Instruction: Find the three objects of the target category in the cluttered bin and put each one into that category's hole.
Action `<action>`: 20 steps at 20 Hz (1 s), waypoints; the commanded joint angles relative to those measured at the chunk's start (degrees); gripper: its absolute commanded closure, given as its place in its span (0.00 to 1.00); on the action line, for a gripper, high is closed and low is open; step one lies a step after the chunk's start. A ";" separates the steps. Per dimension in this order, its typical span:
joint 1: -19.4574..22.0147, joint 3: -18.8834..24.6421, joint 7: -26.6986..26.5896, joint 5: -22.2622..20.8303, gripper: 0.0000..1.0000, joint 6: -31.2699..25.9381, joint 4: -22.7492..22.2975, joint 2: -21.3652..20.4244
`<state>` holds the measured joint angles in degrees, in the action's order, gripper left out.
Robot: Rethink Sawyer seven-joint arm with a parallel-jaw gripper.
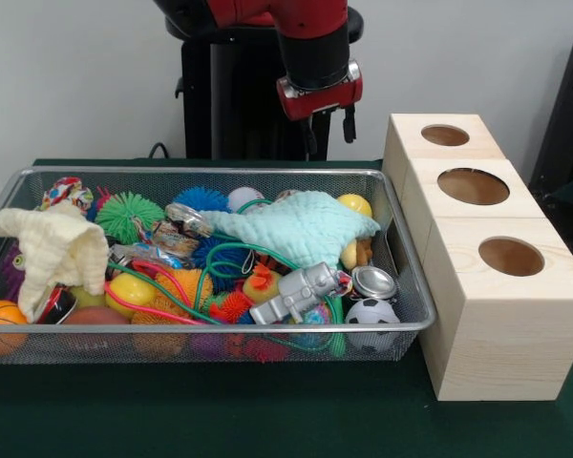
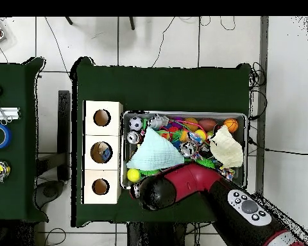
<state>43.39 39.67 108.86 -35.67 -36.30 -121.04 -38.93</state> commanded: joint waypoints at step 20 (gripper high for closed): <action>-1.53 0.69 -13.51 -1.99 0.00 -11.96 23.40 8.87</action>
<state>42.13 39.65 108.86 -35.68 -42.60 -107.82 -34.26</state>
